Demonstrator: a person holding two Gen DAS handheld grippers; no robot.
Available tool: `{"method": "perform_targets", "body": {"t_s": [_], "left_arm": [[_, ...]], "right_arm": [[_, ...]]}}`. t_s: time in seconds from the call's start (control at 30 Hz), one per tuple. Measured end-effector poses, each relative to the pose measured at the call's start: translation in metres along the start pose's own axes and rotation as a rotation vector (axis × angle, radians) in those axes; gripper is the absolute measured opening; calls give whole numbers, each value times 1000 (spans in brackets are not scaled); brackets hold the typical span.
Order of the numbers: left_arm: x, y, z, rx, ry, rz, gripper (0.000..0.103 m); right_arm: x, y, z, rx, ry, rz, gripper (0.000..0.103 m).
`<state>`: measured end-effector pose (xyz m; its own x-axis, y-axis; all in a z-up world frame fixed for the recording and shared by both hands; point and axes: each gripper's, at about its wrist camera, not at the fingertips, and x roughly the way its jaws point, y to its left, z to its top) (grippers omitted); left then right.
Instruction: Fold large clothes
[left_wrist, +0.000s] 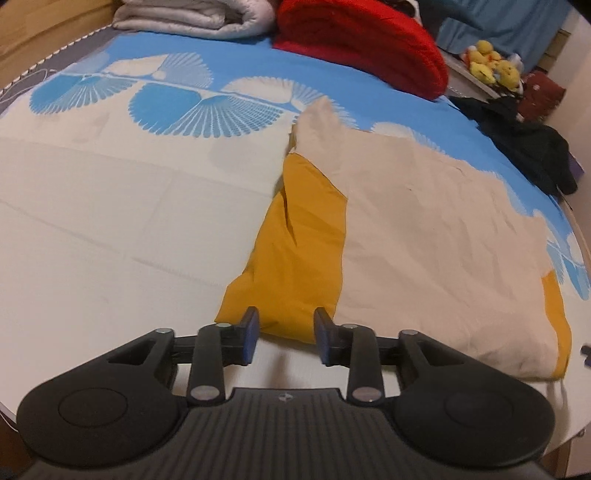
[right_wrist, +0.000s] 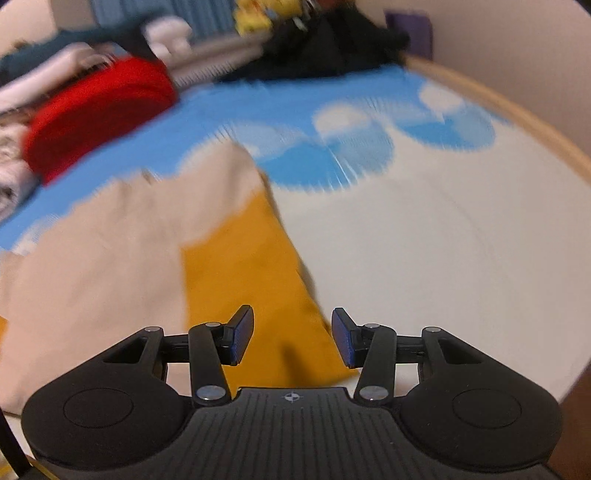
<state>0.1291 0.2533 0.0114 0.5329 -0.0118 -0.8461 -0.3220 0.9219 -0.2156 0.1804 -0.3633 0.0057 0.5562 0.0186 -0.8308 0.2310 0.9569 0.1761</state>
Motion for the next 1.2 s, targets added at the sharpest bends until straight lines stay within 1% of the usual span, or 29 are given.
{"method": "perform_targets", "body": {"t_s": [0.07, 0.17, 0.2, 0.23, 0.3, 0.33, 0.4, 0.47, 0.5, 0.57, 0.63, 0.73, 0.8, 0.87, 1.0, 1.1, 1.13, 1.17, 1.2], "left_arm": [[4, -3, 1, -1, 1, 10, 38], [7, -9, 4, 2, 0, 9, 39], [8, -11, 5, 1, 1, 8, 42], [11, -13, 6, -1, 2, 8, 44], [16, -15, 7, -19, 14, 4, 47], [20, -14, 7, -44, 31, -7, 50], [30, -8, 7, -125, 79, -38, 74], [42, -3, 5, -213, 141, -74, 77], [48, -2, 4, -243, 169, -85, 77], [60, -2, 2, -291, 209, -91, 77], [67, -2, 4, -318, 214, -83, 77], [78, 2, 5, -404, 219, -69, 77], [84, 8, 4, -488, 219, -68, 77], [89, 10, 2, -552, 209, -60, 77], [89, 9, 3, -607, 150, -30, 77], [88, 13, 1, -655, 120, -25, 77], [88, 14, 2, -661, 113, -24, 77], [88, 15, 3, -664, 106, -24, 74], [88, 17, 4, -665, 101, -25, 68]], "right_arm": [[14, -5, -5, 20, 34, -21, 49], [38, -10, -11, 23, 140, -77, 49], [43, -11, -13, 18, 167, -102, 49], [45, -12, -16, 17, 176, -121, 49], [44, -14, -15, 29, 156, -140, 49], [38, -14, -12, 34, 123, -147, 48], [23, -9, -7, 33, 29, -142, 48], [10, -2, -3, 36, -47, -101, 48], [3, 4, -2, 39, -82, -54, 49], [-3, 18, -1, 23, -118, 29, 49], [-10, 37, -4, -22, -148, 94, 49], [-13, 69, -6, -97, -156, 176, 49], [-15, 87, -8, -141, -153, 211, 49], [-16, 104, -8, -174, -151, 247, 49], [-18, 131, -8, -243, -135, 301, 49], [-19, 150, -14, -288, -118, 297, 49], [-18, 155, -15, -294, -112, 295, 49], [-20, 159, -18, -296, -108, 295, 49], [-20, 163, -20, -297, -106, 294, 49]]}}
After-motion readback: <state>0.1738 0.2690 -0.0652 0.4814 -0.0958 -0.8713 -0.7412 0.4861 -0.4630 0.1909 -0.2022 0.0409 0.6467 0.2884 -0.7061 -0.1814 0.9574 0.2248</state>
